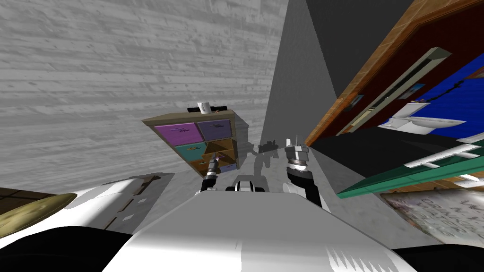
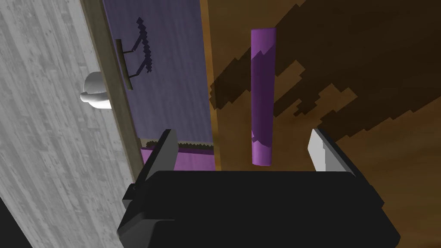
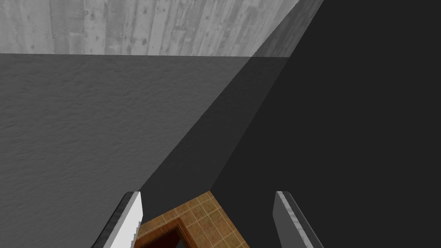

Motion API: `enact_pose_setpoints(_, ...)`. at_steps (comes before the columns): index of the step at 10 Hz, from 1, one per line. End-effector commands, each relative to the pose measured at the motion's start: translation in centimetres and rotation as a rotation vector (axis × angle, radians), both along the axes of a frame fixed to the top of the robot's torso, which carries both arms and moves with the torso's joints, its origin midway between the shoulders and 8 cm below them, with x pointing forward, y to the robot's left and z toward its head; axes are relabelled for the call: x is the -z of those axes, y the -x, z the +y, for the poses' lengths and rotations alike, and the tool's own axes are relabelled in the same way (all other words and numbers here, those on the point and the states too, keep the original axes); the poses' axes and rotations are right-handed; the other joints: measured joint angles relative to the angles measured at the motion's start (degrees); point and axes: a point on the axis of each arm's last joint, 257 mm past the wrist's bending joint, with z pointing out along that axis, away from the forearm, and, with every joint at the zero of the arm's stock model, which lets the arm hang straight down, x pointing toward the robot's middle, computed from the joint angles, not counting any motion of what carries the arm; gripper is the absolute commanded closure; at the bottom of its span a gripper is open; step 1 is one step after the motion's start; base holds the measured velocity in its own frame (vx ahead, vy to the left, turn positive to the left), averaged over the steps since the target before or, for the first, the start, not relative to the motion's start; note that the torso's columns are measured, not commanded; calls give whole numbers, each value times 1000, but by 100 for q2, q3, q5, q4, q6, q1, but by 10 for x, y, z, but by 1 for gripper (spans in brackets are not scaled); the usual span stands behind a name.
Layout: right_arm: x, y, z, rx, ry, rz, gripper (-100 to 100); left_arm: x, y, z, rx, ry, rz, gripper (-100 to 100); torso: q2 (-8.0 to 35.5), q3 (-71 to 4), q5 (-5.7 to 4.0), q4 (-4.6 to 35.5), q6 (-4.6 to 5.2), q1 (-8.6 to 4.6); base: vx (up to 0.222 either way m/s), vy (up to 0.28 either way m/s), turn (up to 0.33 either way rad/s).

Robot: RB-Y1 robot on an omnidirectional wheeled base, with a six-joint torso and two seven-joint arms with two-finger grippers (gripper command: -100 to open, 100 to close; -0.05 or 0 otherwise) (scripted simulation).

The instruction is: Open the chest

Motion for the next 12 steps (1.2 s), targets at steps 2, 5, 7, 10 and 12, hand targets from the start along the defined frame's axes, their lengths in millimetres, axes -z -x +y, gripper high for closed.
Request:
enact_pose_setpoints(2, 0, 0, 0, 0, 0, 0, 0, -19, 2, 3, -5, 2, 0, -100, 27, 15, 3, -1, -1, -9, 41, 11, -14)
enact_pose_setpoints(5, 0, 0, 0, 0, 0, 0, 0, -38, 5, 5, -8, 3, -6, -100, 69, 44, 2, 8, -2, -18, 9, 1, -12)
enact_pose_setpoints(7, 0, 0, 0, 0, 0, 0, 0, -49, 7, 6, -9, 5, -6, -100, 65, 37, -6, 17, -5, -20, 0, -6, -19)
enact_pose_setpoints(10, 0, 0, 0, 0, 0, 0, 0, -37, 9, 7, -10, 8, 15, 0, 70, 42, -5, 15, -5, -21, 2, 0, -1)
enact_pose_setpoints(12, 0, 0, 0, 0, 0, 0, 0, -36, 9, 7, -10, 9, 19, 0, 61, 36, -1, 9, -4, -18, 0, 0, 0)
